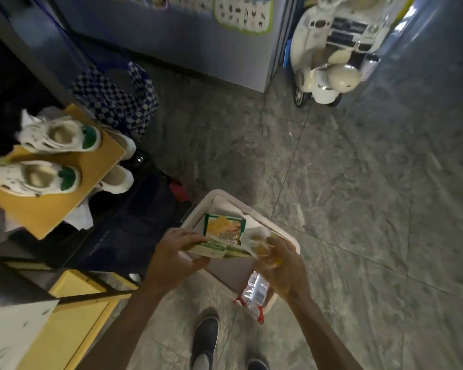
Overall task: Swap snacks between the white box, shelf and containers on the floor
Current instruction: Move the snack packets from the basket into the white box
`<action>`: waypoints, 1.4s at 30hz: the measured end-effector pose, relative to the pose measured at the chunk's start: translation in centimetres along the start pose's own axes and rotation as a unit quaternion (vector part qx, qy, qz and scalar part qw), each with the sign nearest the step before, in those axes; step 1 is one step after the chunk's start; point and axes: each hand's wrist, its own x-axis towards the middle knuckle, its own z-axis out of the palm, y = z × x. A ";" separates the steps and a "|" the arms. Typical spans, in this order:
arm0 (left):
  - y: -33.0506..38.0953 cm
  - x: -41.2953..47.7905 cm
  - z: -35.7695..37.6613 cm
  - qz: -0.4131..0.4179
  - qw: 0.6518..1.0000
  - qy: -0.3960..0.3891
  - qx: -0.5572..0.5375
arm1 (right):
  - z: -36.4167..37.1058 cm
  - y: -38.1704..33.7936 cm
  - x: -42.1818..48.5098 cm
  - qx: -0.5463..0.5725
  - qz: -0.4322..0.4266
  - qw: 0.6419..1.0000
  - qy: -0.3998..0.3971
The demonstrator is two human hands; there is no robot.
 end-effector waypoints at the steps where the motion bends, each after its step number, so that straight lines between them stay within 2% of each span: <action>1: 1.3 -0.2 -1.3 0.006 1.000 0.014 0.001 | -1.6 -1.2 -0.3 0.010 -0.009 1.000 0.012; 10: 12.8 -5.2 -13.8 -0.013 0.992 0.124 0.024 | -13.3 -15.3 -4.6 0.028 -0.168 0.985 0.039; 18: 19.5 -14.6 -26.2 -0.043 0.970 0.218 0.097 | -14.8 -25.4 -8.0 0.037 -0.289 0.957 0.013; 25: 18.9 -24.7 -34.2 -0.121 0.934 0.320 0.101 | -8.7 -36.7 -11.7 0.079 -0.428 0.900 -0.026; 31: 12.0 -33.1 -39.6 -0.194 0.899 0.375 0.118 | 0.7 -45.4 -15.7 0.106 -0.488 0.860 -0.107; 35: 6.3 -36.5 -42.5 -0.227 0.891 0.374 0.122 | 8.3 -49.7 -17.6 0.089 -0.477 0.860 -0.159; 42: -1.0 -36.0 -44.5 -0.232 0.912 0.312 0.130 | 16.2 -51.5 -17.9 0.092 -0.418 0.873 -0.236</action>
